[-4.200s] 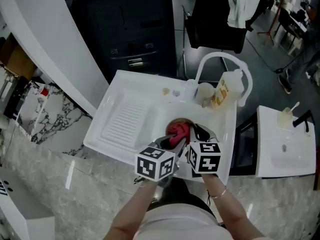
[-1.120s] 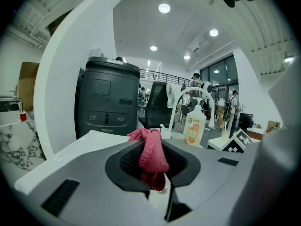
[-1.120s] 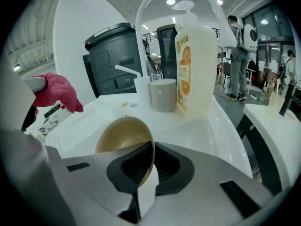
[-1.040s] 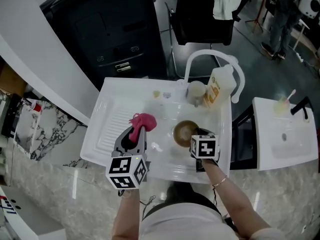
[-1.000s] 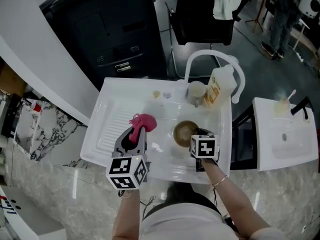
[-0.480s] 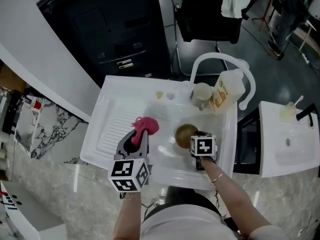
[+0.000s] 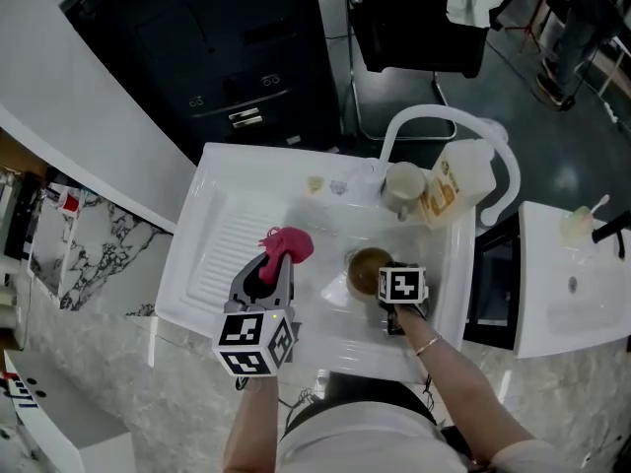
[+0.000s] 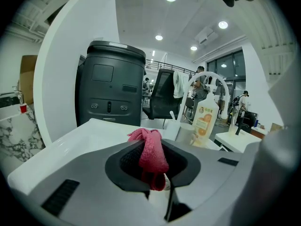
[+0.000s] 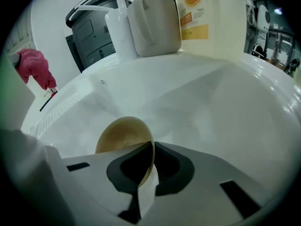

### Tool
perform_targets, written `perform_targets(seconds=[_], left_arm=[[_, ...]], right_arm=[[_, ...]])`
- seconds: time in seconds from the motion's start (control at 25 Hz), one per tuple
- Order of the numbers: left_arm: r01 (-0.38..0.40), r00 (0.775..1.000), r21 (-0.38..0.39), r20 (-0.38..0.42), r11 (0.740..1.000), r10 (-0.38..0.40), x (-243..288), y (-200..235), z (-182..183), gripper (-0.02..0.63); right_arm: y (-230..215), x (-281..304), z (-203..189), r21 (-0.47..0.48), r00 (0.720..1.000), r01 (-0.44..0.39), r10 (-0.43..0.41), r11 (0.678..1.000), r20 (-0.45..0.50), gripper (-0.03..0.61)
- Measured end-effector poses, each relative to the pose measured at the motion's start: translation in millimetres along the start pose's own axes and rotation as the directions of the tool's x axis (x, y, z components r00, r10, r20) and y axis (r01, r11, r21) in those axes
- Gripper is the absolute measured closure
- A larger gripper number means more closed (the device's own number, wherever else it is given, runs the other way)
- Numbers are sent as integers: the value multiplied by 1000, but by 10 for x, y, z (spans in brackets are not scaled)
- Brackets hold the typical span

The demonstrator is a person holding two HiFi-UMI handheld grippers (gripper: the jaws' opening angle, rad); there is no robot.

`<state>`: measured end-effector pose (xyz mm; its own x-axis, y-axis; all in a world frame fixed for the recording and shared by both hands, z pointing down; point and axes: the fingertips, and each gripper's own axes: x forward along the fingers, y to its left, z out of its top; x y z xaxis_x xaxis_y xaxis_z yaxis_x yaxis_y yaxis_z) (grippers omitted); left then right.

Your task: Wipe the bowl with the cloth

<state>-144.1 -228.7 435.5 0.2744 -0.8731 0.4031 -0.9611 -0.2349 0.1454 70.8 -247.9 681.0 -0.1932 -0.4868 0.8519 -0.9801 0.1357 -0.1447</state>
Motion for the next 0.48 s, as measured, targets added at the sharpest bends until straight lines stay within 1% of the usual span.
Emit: perform_targets(seconds=[0.48], left_arm=[[-10, 999, -19, -34, 1000, 10, 157, 35, -92, 529]], right_arm=[[-42, 241, -54, 7, 999, -15, 15, 1000, -47, 565]])
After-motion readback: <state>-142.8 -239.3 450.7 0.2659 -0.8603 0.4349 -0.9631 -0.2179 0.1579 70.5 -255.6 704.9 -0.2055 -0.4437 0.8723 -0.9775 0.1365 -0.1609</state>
